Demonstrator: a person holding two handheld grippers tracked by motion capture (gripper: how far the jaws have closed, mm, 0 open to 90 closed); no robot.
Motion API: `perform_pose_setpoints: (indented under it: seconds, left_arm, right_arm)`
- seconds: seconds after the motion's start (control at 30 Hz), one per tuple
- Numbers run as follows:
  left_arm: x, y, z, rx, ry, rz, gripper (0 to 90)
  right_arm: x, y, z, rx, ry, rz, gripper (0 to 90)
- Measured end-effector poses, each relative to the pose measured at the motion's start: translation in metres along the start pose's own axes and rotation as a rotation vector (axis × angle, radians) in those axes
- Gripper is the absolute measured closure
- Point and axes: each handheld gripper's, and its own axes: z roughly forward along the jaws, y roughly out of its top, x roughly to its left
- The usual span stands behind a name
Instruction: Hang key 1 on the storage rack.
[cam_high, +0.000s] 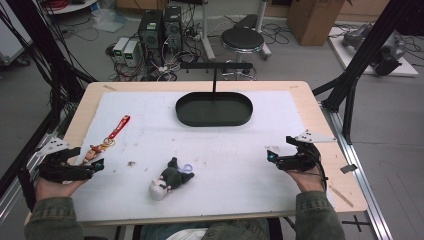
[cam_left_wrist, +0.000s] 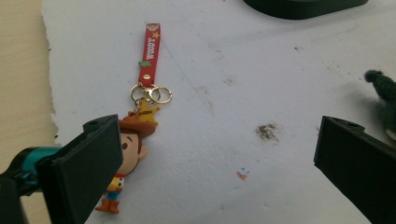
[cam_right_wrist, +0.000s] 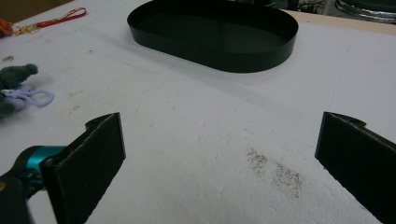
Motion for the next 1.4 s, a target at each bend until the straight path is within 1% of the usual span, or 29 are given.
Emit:
perform_pose_setpoints:
  seconds: [0.03, 0.17, 0.2, 0.27, 0.33, 0.37, 0.4, 0.47, 0.57, 0.77, 0.83, 0.93, 1.0, 1.07, 1.13, 1.17, 1.23, 1.4]
  left_arm:
    - [0.0, 0.001, 0.001, 0.001, -0.003, -0.002, 1.7]
    - [0.001, 0.0, 0.005, 0.015, -0.004, -0.002, 1.7]
    - [0.001, 0.0, 0.007, 0.018, -0.005, -0.003, 1.7]
    - [0.001, 0.0, 0.008, 0.015, -0.008, -0.007, 1.7]
    - [0.002, 0.0, 0.01, 0.012, -0.013, -0.013, 1.7]
    - [0.002, 0.0, 0.011, 0.012, -0.013, -0.013, 1.7]
    - [0.002, 0.001, 0.011, 0.014, -0.013, -0.013, 1.7]
    - [0.002, 0.0, 0.012, 0.019, -0.01, -0.011, 1.7]
    - [0.001, 0.001, 0.014, 0.028, -0.011, -0.007, 1.7]
    - [-0.002, 0.002, 0.02, 0.043, -0.022, -0.001, 1.7]
    - [-0.005, 0.003, 0.024, 0.053, -0.028, 0.008, 1.7]
    - [-0.005, 0.004, 0.025, 0.058, -0.027, 0.009, 1.7]
    - [-0.006, 0.006, 0.025, 0.055, -0.033, 0.003, 1.7]
    - [-0.01, 0.01, 0.026, 0.059, -0.033, 0.028, 1.7]
    - [-0.013, 0.014, 0.029, 0.068, -0.045, 0.045, 1.7]
    - [-0.013, 0.014, 0.029, 0.068, -0.045, 0.045, 1.7]
    - [-0.015, 0.019, 0.033, 0.078, -0.049, 0.063, 1.7]
    - [-0.011, 0.026, 0.037, 0.093, -0.049, 0.066, 1.7]
  right_arm:
    - [0.0, 0.0, 0.0, 0.003, 0.002, 0.008, 0.5]
    - [-0.001, -0.002, 0.0, 0.007, 0.004, 0.001, 0.5]
    - [-0.001, -0.003, -0.001, 0.012, 0.001, 0.011, 0.5]
    - [-0.001, -0.003, -0.001, 0.011, 0.003, 0.011, 0.5]
    - [-0.001, -0.004, -0.001, 0.014, 0.004, 0.022, 0.5]
    - [-0.001, -0.005, 0.0, 0.014, 0.014, 0.025, 0.5]
    - [0.0, -0.005, 0.0, 0.016, 0.014, 0.025, 0.5]
    - [0.001, -0.006, 0.002, 0.022, 0.015, 0.013, 0.5]
    - [0.001, -0.007, 0.005, 0.035, 0.011, 0.012, 0.5]
    - [0.002, -0.009, 0.007, 0.036, 0.014, -0.004, 0.5]
    - [0.002, -0.009, 0.007, 0.042, 0.015, 0.001, 0.5]
    - [0.002, -0.009, 0.007, 0.038, 0.01, -0.004, 0.5]
    - [0.002, -0.01, 0.007, 0.037, 0.002, 0.0, 0.5]
    - [0.002, -0.011, 0.006, 0.044, -0.008, 0.004, 0.5]
    - [0.003, -0.012, 0.007, 0.056, -0.01, 0.002, 0.5]
    - [0.004, -0.012, 0.007, 0.06, -0.011, -0.003, 0.5]
    - [0.005, -0.012, 0.008, 0.06, -0.011, -0.008, 0.5]
    - [0.005, -0.012, 0.008, 0.062, -0.015, -0.001, 0.5]
